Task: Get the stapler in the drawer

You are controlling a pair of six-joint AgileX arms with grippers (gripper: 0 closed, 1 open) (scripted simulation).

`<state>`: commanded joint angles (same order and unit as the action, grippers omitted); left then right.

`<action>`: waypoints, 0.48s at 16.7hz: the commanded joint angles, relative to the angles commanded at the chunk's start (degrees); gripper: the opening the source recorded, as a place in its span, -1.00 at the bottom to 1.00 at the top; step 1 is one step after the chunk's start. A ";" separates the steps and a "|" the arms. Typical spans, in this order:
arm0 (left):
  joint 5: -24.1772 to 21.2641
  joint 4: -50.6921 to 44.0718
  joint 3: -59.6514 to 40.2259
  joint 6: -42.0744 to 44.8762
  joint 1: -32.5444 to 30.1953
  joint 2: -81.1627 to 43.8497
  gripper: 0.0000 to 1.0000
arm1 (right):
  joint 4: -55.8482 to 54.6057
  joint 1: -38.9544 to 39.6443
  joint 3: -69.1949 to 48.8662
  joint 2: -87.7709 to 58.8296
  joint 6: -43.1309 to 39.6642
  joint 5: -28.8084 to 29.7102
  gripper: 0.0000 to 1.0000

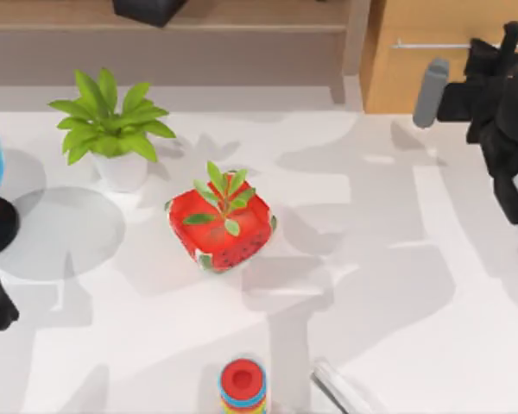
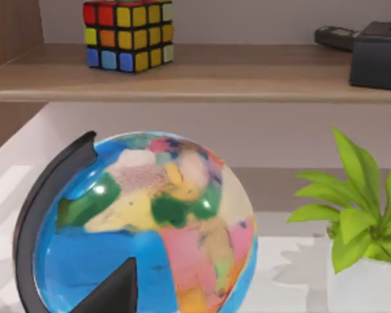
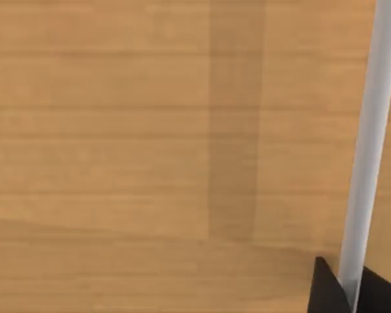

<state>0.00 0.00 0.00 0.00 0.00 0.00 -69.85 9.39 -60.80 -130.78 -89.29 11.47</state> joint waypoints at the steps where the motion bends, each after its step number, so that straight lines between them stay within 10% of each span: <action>1: 0.00 0.00 0.00 0.00 0.00 0.00 1.00 | 0.00 0.00 0.00 0.00 0.00 0.00 -1.00; 8: 0.00 0.00 0.00 0.00 0.00 0.00 1.00 | -1.85 0.73 3.49 1.50 0.11 0.35 -1.00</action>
<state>0.00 0.00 0.00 0.00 0.00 0.00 -71.70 10.12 -57.31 -129.28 -89.18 11.82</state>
